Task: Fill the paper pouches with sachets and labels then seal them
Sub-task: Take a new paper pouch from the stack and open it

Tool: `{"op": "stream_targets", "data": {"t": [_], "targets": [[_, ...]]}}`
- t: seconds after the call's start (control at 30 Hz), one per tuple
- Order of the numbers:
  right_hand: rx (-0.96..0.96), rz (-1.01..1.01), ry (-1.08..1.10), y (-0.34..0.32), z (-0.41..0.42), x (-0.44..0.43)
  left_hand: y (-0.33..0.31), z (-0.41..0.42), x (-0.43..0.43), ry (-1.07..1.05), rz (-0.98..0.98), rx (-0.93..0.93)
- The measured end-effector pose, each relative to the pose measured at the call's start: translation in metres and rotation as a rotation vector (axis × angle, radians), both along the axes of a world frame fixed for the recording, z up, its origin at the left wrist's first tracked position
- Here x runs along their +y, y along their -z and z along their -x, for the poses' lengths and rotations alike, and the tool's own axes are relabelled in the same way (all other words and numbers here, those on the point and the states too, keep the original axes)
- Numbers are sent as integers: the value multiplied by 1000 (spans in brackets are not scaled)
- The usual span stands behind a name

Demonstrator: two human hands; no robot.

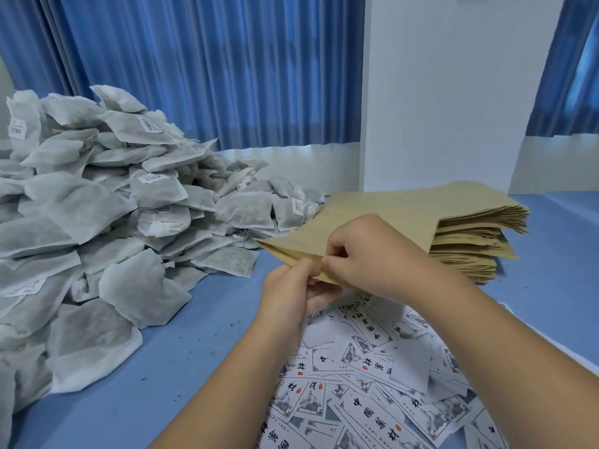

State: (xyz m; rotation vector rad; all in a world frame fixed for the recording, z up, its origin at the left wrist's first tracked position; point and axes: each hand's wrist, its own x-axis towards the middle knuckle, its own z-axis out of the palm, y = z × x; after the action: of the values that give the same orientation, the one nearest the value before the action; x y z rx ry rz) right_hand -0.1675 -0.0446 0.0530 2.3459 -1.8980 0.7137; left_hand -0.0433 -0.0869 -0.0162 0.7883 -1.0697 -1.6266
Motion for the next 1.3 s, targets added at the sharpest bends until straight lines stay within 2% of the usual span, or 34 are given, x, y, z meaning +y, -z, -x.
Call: {"op": "stream_targets", "data": {"t": [0.4,0.5,0.57,0.73,0.87,1.0,1.17,1.3], "targets": [[-70,127,25,-4,18,-9,4,4,2,-5,-43,228],[115,113,3,-5,9,-3,5,6,5,-1,-65,184],[222,132,-30,-3,-6,2,6,5,5,-35,-109,73],[305,167,-35,-3,-33,12,-3,-5,4,-136,-73,-52],[290,88,126,2,-43,14,-10,-4,10,-167,44,-92],[292,87,280,6,-46,14,-8,1,14,-145,46,-115],[256,290,399,-14,-35,14,-5,3,10,-181,16,-165],[224,388,508,-23,-22,17,-4,1,10,-163,-100,-76]]}}
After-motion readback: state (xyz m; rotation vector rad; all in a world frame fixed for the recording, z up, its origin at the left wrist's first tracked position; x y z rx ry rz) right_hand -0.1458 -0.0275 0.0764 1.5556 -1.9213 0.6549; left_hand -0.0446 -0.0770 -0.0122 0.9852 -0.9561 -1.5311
